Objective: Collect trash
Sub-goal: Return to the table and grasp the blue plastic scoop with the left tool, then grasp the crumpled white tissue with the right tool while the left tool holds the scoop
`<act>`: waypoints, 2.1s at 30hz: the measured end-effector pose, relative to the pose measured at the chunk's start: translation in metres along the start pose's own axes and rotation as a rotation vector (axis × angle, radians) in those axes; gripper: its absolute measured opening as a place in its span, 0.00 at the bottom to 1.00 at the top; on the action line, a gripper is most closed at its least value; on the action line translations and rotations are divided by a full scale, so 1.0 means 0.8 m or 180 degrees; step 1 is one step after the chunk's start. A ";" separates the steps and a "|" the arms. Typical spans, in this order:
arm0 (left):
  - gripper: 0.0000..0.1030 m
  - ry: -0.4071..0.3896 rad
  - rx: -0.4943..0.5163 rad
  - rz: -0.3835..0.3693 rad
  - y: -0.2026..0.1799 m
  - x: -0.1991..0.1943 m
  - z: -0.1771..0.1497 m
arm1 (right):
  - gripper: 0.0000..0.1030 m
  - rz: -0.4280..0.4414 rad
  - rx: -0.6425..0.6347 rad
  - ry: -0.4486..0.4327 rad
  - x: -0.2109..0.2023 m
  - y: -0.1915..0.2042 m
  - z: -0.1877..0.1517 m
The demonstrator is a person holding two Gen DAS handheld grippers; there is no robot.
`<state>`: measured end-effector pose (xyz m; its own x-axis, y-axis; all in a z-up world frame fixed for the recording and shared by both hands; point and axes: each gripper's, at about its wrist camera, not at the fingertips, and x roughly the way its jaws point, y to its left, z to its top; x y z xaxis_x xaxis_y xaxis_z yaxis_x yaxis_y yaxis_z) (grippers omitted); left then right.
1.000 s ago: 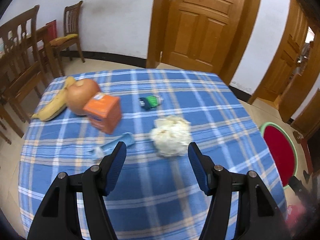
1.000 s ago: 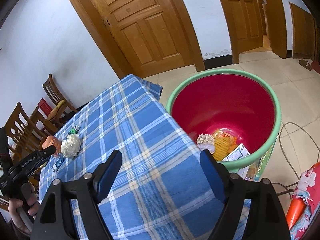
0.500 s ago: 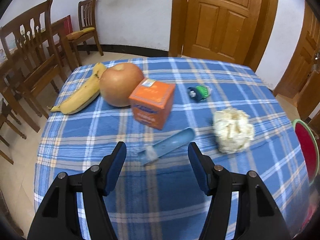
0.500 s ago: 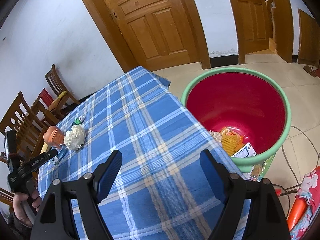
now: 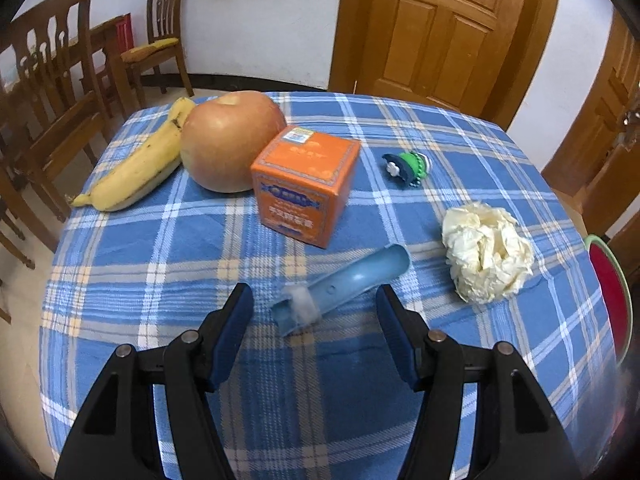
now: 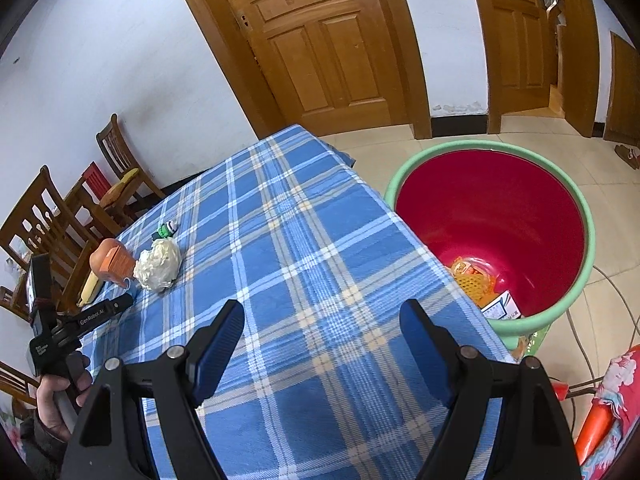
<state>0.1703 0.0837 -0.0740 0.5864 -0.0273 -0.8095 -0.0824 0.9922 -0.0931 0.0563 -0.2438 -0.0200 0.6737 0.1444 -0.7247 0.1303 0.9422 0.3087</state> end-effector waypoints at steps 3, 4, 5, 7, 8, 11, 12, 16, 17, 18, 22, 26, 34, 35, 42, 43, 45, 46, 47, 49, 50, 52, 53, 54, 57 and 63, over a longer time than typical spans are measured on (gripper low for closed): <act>0.56 -0.0014 0.0040 0.0008 -0.003 -0.001 -0.002 | 0.80 0.0017 0.0006 0.0025 0.002 0.000 -0.001; 0.52 -0.0025 0.0056 0.0023 -0.004 -0.001 -0.001 | 0.80 0.0024 0.0009 0.0033 0.003 0.000 -0.001; 0.44 -0.0032 0.0069 0.0041 -0.005 0.000 -0.001 | 0.80 0.0038 0.0017 0.0046 0.004 -0.001 -0.002; 0.35 -0.0037 0.0078 0.0041 -0.005 0.000 0.000 | 0.80 0.0051 0.0033 0.0066 0.006 -0.001 -0.002; 0.29 -0.0037 0.0078 0.0035 -0.005 -0.001 0.000 | 0.80 0.0051 0.0035 0.0068 0.006 -0.001 -0.003; 0.23 -0.0029 0.0030 0.0004 -0.002 -0.002 0.000 | 0.80 0.0059 0.0034 0.0059 0.006 -0.001 -0.003; 0.22 -0.0026 0.0001 -0.0025 0.000 -0.003 -0.001 | 0.80 0.0060 0.0029 0.0056 0.006 0.000 -0.003; 0.21 -0.0026 -0.0114 -0.0129 0.005 -0.008 -0.006 | 0.80 0.0074 -0.0023 0.0058 0.008 0.007 -0.003; 0.20 -0.0034 -0.0149 -0.0159 0.006 -0.009 -0.007 | 0.80 0.0079 -0.0039 0.0060 0.009 0.009 -0.002; 0.20 -0.0056 -0.0200 -0.0197 0.008 -0.012 -0.009 | 0.80 0.0087 -0.0055 0.0063 0.010 0.012 -0.002; 0.20 -0.0147 -0.0315 -0.0267 0.012 -0.021 -0.013 | 0.80 0.0134 -0.0149 0.0087 0.017 0.031 0.001; 0.20 -0.0259 -0.0325 -0.0299 0.013 -0.031 -0.016 | 0.80 0.0194 -0.0270 0.0097 0.025 0.056 0.003; 0.20 -0.0312 -0.0447 -0.0351 0.021 -0.048 -0.019 | 0.80 0.0371 -0.0615 0.0134 0.051 0.125 0.005; 0.20 -0.0328 -0.0481 -0.0355 0.024 -0.051 -0.019 | 0.80 0.0400 -0.0651 0.0128 0.054 0.134 0.006; 0.20 -0.0396 -0.0623 -0.0349 0.039 -0.065 -0.020 | 0.80 0.0518 -0.0802 0.0155 0.083 0.179 0.012; 0.20 -0.0402 -0.0629 -0.0338 0.040 -0.065 -0.020 | 0.80 0.0531 -0.0810 0.0170 0.089 0.185 0.013; 0.20 -0.0408 -0.0640 -0.0333 0.043 -0.066 -0.020 | 0.80 0.0569 -0.0813 0.0187 0.099 0.194 0.016; 0.20 -0.0405 -0.0642 -0.0335 0.044 -0.065 -0.020 | 0.80 0.0588 -0.0821 0.0188 0.103 0.196 0.017; 0.20 -0.0400 -0.0643 -0.0335 0.044 -0.064 -0.020 | 0.80 0.0596 -0.0832 0.0187 0.108 0.200 0.018; 0.20 -0.0387 -0.0636 -0.0336 0.044 -0.061 -0.020 | 0.80 0.0617 -0.0835 0.0195 0.116 0.205 0.020; 0.20 -0.0381 -0.0636 -0.0337 0.045 -0.060 -0.020 | 0.80 0.0628 -0.0835 0.0204 0.119 0.207 0.021; 0.20 -0.0373 -0.0640 -0.0341 0.045 -0.059 -0.020 | 0.80 0.0650 -0.0853 0.0225 0.126 0.213 0.022; 0.20 -0.0371 -0.0641 -0.0342 0.044 -0.058 -0.020 | 0.80 0.0652 -0.0868 0.0230 0.128 0.215 0.022; 0.20 -0.0368 -0.0642 -0.0344 0.044 -0.057 -0.020 | 0.79 0.0650 -0.0880 0.0237 0.130 0.217 0.022; 0.20 -0.0358 -0.0633 -0.0347 0.044 -0.056 -0.021 | 0.70 0.0662 -0.0894 0.0305 0.140 0.221 0.023; 0.20 -0.0350 -0.0614 -0.0354 0.040 -0.055 -0.021 | 0.47 0.0738 -0.0899 0.0438 0.154 0.221 0.020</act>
<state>0.1285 0.1143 -0.0513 0.6838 -0.1112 -0.7212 -0.1586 0.9421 -0.2956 0.1741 -0.0641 -0.0445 0.5554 0.3844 -0.7375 -0.2322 0.9232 0.3063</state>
